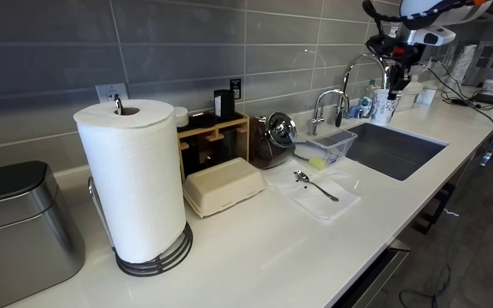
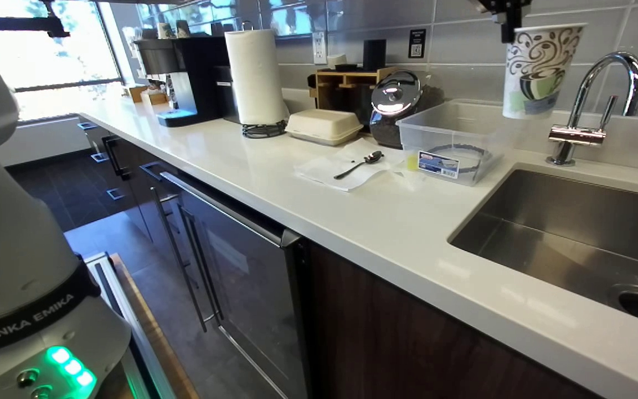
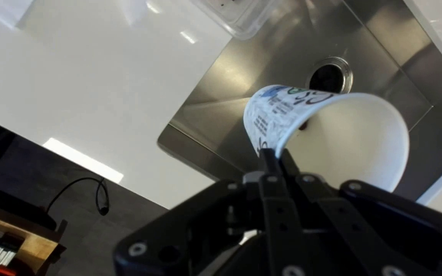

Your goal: Put the coffee cup in the sink.

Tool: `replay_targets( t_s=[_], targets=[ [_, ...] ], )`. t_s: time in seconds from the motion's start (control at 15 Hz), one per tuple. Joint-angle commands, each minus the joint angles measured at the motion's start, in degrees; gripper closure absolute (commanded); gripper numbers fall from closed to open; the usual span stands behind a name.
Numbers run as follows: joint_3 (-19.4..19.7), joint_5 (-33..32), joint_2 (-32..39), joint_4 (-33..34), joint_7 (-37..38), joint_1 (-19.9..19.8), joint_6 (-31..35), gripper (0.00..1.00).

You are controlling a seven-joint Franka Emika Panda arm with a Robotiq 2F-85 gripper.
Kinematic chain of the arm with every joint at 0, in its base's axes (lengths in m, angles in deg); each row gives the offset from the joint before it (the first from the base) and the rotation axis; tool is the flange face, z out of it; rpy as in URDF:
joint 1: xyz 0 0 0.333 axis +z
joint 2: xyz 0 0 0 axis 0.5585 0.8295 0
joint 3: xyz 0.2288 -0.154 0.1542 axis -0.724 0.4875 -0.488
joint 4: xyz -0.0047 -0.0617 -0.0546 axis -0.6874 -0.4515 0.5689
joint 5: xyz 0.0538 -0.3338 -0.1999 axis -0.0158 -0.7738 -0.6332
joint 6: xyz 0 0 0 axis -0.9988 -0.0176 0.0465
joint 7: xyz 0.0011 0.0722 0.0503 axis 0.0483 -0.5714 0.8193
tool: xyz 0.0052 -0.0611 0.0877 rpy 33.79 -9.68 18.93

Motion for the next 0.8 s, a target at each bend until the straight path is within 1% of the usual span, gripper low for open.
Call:
replay_targets(
  t_s=[0.0, 0.07, 0.27, 0.4, 0.6, 0.67, 0.73],
  targets=[
    [2.68, 3.08, 10.50, 9.20, 3.36, -0.31, 2.82, 0.99],
    [3.44, 3.95, 13.01, 10.89, 4.07, -0.57, 4.52, 0.99],
    [4.80, 7.35, 19.31, 15.61, 3.68, -1.82, 6.47, 0.99],
    [4.95, 10.01, 22.86, 18.29, 2.80, -3.09, 7.04, 0.99],
    [5.09, 12.28, 28.12, 22.32, 2.95, -4.81, 7.32, 0.99],
    [5.28, 12.81, 29.90, 23.81, 3.74, -5.30, 6.33, 0.99],
    [5.57, 11.07, 25.74, 19.54, 2.37, -3.99, 6.43, 0.99]
  ],
)
